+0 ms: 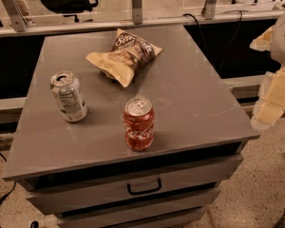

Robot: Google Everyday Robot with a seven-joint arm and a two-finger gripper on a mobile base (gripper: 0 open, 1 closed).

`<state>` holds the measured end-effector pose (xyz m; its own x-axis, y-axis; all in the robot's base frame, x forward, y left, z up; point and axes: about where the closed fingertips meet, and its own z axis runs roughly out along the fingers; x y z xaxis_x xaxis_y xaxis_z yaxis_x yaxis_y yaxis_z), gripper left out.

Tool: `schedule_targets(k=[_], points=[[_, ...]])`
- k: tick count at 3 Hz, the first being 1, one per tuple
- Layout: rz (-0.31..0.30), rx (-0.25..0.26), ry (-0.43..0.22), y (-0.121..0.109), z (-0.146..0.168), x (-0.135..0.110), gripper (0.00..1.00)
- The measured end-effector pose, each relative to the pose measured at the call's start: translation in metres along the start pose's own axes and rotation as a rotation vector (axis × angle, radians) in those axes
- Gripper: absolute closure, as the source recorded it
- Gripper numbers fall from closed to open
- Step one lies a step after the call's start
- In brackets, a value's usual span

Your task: Knock coke can over

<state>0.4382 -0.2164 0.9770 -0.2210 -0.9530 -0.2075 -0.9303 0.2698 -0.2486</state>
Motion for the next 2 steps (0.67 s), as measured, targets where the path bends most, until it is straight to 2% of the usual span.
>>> schedule_targets(k=[1,2], points=[[0.0,0.0,0.0,0.0,0.0,0.0,0.0],[-0.01,-0.036,-0.076,0.0045,0.0039,-0.004,0.0]])
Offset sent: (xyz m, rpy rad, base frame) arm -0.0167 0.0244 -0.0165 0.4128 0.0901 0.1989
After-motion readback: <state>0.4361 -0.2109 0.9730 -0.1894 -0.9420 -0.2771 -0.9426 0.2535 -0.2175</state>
